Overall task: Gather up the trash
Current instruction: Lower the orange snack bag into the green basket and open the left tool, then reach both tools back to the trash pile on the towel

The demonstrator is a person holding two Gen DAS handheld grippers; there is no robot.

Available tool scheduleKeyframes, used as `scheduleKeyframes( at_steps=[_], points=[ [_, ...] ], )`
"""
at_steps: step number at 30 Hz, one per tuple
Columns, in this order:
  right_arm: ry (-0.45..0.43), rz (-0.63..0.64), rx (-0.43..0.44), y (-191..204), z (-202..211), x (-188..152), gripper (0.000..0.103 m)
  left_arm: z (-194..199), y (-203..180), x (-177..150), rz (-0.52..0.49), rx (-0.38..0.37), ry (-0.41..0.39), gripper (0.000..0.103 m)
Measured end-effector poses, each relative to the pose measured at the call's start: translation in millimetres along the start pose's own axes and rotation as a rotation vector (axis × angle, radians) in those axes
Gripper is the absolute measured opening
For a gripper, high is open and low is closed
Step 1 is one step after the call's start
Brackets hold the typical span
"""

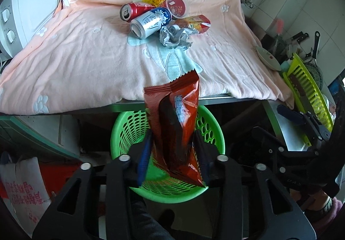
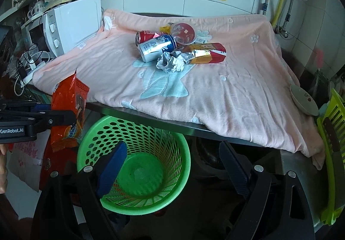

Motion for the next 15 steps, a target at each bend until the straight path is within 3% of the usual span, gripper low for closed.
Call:
scheduleKeyframes(
  at_steps=[5, 15],
  points=[
    [-0.004, -0.003, -0.002, -3.5, -0.8, 3.1, 0.084, -0.3, -0.9, 0.2, -0.004, 0.003, 0.001, 0.054],
    [-0.013, 0.002, 0.012, -3.9, -11.5, 21.1, 0.087, 7.9, 7.2, 16.1, 0.009, 0.017, -0.038, 0.059]
  ],
)
Point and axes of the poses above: each gripper's, at about its wrist camera, not at the fingertips, and z roughly against the way its jaws point, y to its left, x to its top, the point moved 3 cm from there along -z, roughly the way its jaws point, and after that the axes turned 6 degrees about -y, right-handed, at the moved point
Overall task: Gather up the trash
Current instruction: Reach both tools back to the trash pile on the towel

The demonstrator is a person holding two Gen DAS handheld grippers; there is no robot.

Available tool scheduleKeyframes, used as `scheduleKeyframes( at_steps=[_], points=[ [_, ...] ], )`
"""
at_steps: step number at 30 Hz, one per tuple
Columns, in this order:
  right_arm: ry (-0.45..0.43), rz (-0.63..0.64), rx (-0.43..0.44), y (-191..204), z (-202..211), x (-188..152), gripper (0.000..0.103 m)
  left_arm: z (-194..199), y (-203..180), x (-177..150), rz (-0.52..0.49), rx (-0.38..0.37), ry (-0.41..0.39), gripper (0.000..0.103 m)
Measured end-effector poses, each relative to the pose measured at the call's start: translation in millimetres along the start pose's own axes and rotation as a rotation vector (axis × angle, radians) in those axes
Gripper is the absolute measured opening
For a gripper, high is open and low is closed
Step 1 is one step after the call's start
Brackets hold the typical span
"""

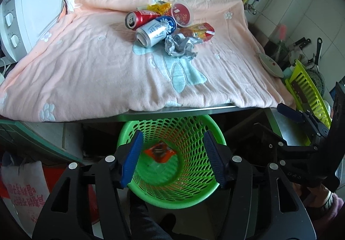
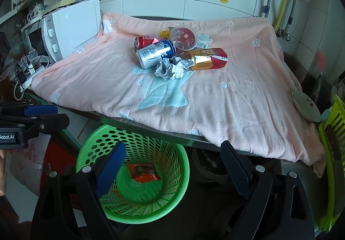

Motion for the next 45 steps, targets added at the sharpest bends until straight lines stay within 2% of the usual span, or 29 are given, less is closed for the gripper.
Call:
scheduleKeyframes(
  at_steps=[10, 19, 27, 33, 42, 45],
  points=[
    [0.000, -0.010, 0.038, -3.6, -30.2, 37.5, 0.087, -0.6, 20.1, 25.4, 0.023, 0.028, -0.034, 0.059],
    [0.039, -0.089, 0.079, -5.3, -81.1, 77.5, 0.088, -12.7, 47.0, 48.9, 0.056, 0.049, -0.045, 0.059],
    [0.077, -0.114, 0.058, -1.6, -134.8, 109.9, 0.088, -26.8, 71.5, 76.6, 0.068, 0.064, -0.061, 0.059],
    [0.131, -0.136, 0.027, -0.9, -180.9, 121.5, 0.088, -42.7, 82.0, 101.0, 0.030, 0.081, -0.069, 0.059],
    [0.226, -0.253, -0.015, -15.3, -240.4, 124.4, 0.088, -72.0, 85.8, 136.9, -0.038, 0.046, -0.061, 0.059],
    [0.254, -0.279, -0.027, -19.9, -255.9, 122.9, 0.088, -85.0, 82.2, 148.4, -0.078, 0.028, -0.054, 0.064]
  ],
)
Point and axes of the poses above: each gripper's, at about its wrist camera, not at the fingertips, and z roughly against the way its jaws point, y to its left, x to its top, the point moved 3 cm from there along -z, roughly the way its jaws point, and after that the axes turned 6 degrees about -y, right-handed, at the moved point
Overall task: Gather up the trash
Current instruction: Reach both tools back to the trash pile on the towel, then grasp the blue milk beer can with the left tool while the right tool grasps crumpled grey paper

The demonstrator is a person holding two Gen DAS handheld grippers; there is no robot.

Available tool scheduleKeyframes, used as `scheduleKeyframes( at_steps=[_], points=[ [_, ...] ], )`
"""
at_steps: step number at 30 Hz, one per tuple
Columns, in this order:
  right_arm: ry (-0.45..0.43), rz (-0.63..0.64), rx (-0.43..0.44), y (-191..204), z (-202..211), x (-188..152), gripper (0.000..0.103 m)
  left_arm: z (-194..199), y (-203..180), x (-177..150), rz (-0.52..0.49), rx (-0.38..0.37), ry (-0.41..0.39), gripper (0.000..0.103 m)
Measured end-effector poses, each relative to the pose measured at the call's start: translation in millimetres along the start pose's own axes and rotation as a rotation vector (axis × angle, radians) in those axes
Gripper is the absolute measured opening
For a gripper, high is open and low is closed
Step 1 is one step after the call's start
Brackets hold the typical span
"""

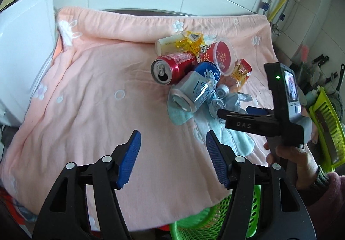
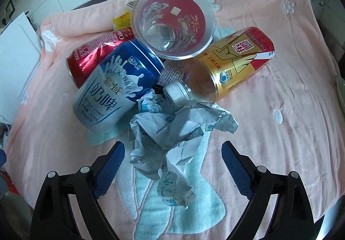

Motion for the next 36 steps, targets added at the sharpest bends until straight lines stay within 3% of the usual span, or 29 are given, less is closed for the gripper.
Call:
scheduleKeyframes(
  at_steps=[5, 10, 20, 26, 36],
  points=[
    [0.033, -0.065, 0.018, -9.4, -17.0, 2.5, 0.088, -24.2, -10.5, 18.4, -0.077, -0.053, 0.011, 0.064],
    [0.027, -0.050, 0.022, -13.3, -20.5, 4.0, 0.080, -50.5, -22.8, 37.3, -0.142, -0.122, 0.032, 0.064],
    [0.022, -0.059, 0.019, -2.3, -29.8, 1.0, 0.078, -100.5, -46.1, 60.5, -0.242, -0.196, 0.085, 0.064],
    [0.004, -0.047, 0.029, -7.9, -22.3, -4.3, 0.056, -121.5, -50.0, 64.0, -0.259, -0.214, 0.111, 0.064],
    [-0.014, -0.024, 0.001, -24.5, 5.9, -22.6, 0.055, -150.1, -57.6, 66.2, -0.312, -0.185, 0.143, 0.064]
  ],
)
Point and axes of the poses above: each gripper's, at about its wrist camera, not at the fingertips, and z roughly against the way its jaws point, y to its left, x to its top, the point moved 3 cm from there along -z, roughly the way its jaws point, and after that the axes turned 6 degrees about -y, right-handed, at the moved point
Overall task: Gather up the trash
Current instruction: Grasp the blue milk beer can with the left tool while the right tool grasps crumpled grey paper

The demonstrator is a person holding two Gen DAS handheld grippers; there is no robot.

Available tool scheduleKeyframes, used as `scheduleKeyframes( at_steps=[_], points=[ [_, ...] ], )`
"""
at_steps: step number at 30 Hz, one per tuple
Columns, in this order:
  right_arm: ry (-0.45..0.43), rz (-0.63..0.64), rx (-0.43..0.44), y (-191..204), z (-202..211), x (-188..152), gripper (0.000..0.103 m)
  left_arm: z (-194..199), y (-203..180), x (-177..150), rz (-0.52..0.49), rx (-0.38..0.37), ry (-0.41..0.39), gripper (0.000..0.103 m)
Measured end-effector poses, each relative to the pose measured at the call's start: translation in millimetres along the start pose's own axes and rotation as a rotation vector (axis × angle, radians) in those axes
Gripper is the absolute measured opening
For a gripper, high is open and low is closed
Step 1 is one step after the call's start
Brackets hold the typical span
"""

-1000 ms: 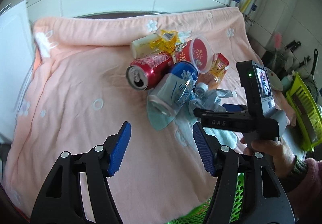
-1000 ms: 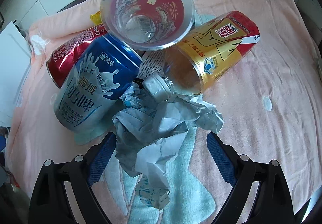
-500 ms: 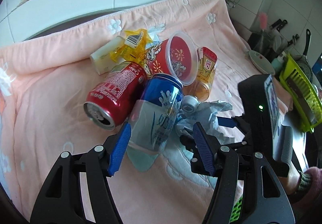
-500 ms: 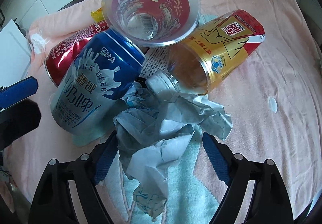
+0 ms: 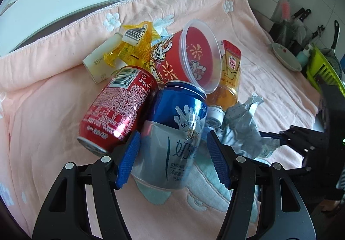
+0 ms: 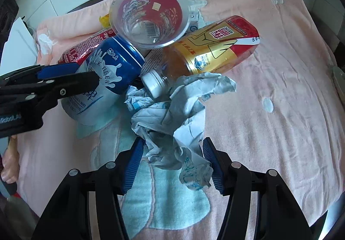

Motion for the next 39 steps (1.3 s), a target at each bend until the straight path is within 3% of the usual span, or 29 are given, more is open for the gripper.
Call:
scheduleKeyframes(
  at_steps=[3, 8, 13, 25, 30, 39],
  points=[
    [0.003, 0.002, 0.000, -7.3, 6.8, -5.5, 0.055, -5.7, -0.3, 0.5, -0.010, -0.004, 0.014, 0.064],
    [-0.007, 0.035, -0.005, -16.7, 13.3, -8.2, 0.080, -11.6, -3.1, 2.1, -0.033, -0.009, 0.026, 0.064],
    [-0.011, 0.050, 0.011, -19.4, 18.4, -6.0, 0.086, -15.9, -3.6, 3.7, -0.043, -0.023, 0.039, 0.065],
    [-0.008, 0.066, -0.002, -19.3, 17.3, -1.9, 0.087, -26.7, -5.3, 2.7, -0.047, -0.049, 0.081, 0.068],
    [0.005, 0.062, 0.013, -21.0, 17.7, -0.7, 0.088, -31.9, -0.9, 2.4, -0.001, -0.076, 0.098, 0.068],
    [0.024, 0.098, 0.001, -5.2, 3.8, 8.6, 0.091, -9.2, 3.2, -3.4, 0.016, -0.058, 0.030, 0.065]
  ],
)
Point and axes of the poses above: each gripper's, at about its wrist camera, not at the fingertips, and z roughly against the way its jaws point, y to its left, x to its top, the point moved 3 cm from there along -z, roughly the way its jaws point, and after that the axes turned 6 degrees about -y, right-handed, at the moved point
